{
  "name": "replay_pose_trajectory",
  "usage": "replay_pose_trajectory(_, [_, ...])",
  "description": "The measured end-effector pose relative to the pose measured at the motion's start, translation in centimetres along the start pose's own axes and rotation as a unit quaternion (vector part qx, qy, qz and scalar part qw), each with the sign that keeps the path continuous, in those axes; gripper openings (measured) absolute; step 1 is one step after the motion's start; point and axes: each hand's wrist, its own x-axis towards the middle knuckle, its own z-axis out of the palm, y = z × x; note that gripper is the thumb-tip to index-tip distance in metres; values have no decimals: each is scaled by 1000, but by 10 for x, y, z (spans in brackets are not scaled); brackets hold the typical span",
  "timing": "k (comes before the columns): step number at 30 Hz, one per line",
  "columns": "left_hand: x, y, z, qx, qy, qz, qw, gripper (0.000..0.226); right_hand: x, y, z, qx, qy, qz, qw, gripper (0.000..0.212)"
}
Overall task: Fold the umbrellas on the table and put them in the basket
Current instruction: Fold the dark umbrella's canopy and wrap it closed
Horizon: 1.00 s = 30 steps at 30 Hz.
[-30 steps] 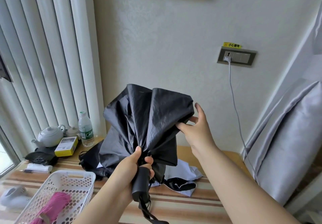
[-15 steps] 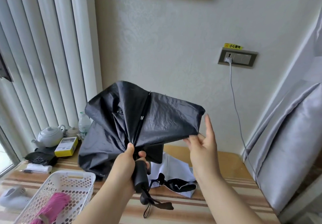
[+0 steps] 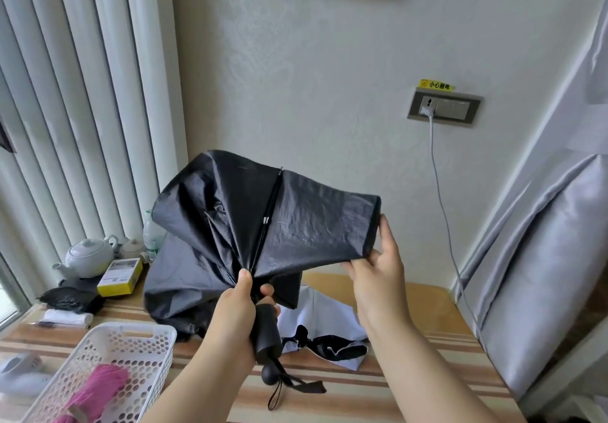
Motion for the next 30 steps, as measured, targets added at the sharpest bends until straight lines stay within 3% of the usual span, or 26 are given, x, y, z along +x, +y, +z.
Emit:
replay_pose_trajectory(4, [3, -2, -2, 38, 4, 25, 999, 38, 0, 5, -6, 264, -22, 138, 954, 68])
replay_pose_trajectory(6, [4, -2, -2, 44, 3, 31, 999, 37, -1, 4, -6, 286, -93, 202, 932, 42])
replay_pose_trajectory(8, [3, -3, 0, 44, -2, 33, 998, 36, -4, 4, -2, 253, -131, 242, 928, 19])
replay_pose_trajectory(10, [3, -4, 1, 47, -7, 32, 998, 36, -4, 5, 5, 201, -114, 234, 944, 16])
replay_pose_trajectory(13, [5, -6, -3, 46, -6, 28, 999, 36, -1, 1, 8, 94, -41, 130, 986, 19])
replay_pose_trajectory(17, [7, -6, -8, 17, -10, 23, 1000, 34, 1, -4, 1, 35, 41, 23, 998, 21])
replay_pose_trajectory(22, [6, -7, -6, 32, -2, 27, 999, 38, 9, 15, -14, 43, 130, 158, 978, 15])
replay_pose_trajectory(25, [5, -8, -6, 72, 21, 35, 997, 47, -1, 16, -18, -143, 172, 104, 969, 22])
replay_pose_trajectory(27, [4, -12, -4, 92, 37, 44, 994, 52, -13, 1, -4, -210, 76, 34, 974, 28])
replay_pose_trajectory(30, [-4, -18, 2, 122, 41, 39, 991, 44, -20, -7, 31, -282, -146, 122, 940, 69])
